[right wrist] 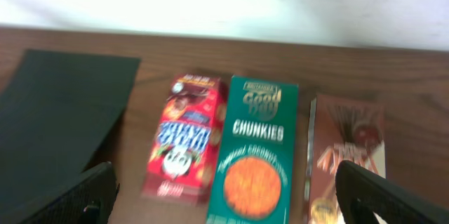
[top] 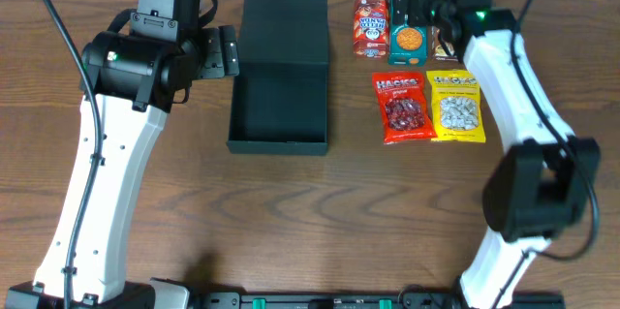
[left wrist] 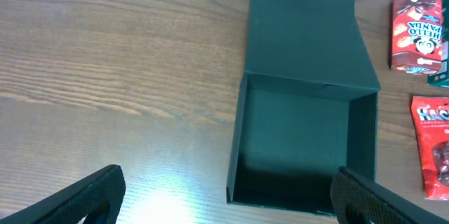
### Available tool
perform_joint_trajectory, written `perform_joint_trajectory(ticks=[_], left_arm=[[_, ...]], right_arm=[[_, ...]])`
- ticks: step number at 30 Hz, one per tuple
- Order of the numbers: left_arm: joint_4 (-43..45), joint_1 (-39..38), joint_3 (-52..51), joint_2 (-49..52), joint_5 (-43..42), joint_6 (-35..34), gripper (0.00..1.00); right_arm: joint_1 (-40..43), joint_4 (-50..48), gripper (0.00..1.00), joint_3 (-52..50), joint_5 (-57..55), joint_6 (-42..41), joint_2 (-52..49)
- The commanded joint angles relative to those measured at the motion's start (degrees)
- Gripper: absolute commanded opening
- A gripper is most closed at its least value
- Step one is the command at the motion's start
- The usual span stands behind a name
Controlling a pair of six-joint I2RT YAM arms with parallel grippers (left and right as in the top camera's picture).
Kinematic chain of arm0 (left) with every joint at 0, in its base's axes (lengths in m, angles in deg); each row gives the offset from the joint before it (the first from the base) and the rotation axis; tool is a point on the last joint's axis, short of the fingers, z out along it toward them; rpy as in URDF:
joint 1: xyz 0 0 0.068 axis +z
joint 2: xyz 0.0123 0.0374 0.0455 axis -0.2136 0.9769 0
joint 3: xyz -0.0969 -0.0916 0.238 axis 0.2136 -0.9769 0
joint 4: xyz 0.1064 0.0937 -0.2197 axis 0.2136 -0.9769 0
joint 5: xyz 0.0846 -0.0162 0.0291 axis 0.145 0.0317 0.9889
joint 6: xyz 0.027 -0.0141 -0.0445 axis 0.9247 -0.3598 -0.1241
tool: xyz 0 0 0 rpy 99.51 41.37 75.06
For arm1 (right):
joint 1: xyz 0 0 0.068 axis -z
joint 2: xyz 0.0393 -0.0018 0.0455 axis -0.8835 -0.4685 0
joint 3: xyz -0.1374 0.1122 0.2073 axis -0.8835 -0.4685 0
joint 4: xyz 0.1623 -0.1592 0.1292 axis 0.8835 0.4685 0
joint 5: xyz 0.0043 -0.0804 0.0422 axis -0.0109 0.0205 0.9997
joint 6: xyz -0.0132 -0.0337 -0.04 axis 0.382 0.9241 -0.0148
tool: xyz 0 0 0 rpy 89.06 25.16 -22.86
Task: Pack container
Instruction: 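Reach the right gripper to the teal Chunkies box and grasp it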
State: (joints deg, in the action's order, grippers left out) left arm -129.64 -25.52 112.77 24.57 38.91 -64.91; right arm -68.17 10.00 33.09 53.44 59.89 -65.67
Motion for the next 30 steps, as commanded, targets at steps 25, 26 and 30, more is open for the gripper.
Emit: perform_joint_trajectory(ticks=[25,26,30], left_arm=[[-1.5,0.1,0.1,-0.1,1.0,0.4,0.95],[-1.5,0.1,0.0,-0.1,1.0,0.4,0.95],[-1.5,0.1,0.0,-0.1,1.0,0.4,0.95]], right_arm=[[0.8,0.3,0.99,7.3,-5.9,-0.1,-17.7],[0.8,0.2,0.99,7.2,-5.9,-0.1,-17.7],[0.8,0.2,0.99,7.1,-5.9,-0.1,-18.4]])
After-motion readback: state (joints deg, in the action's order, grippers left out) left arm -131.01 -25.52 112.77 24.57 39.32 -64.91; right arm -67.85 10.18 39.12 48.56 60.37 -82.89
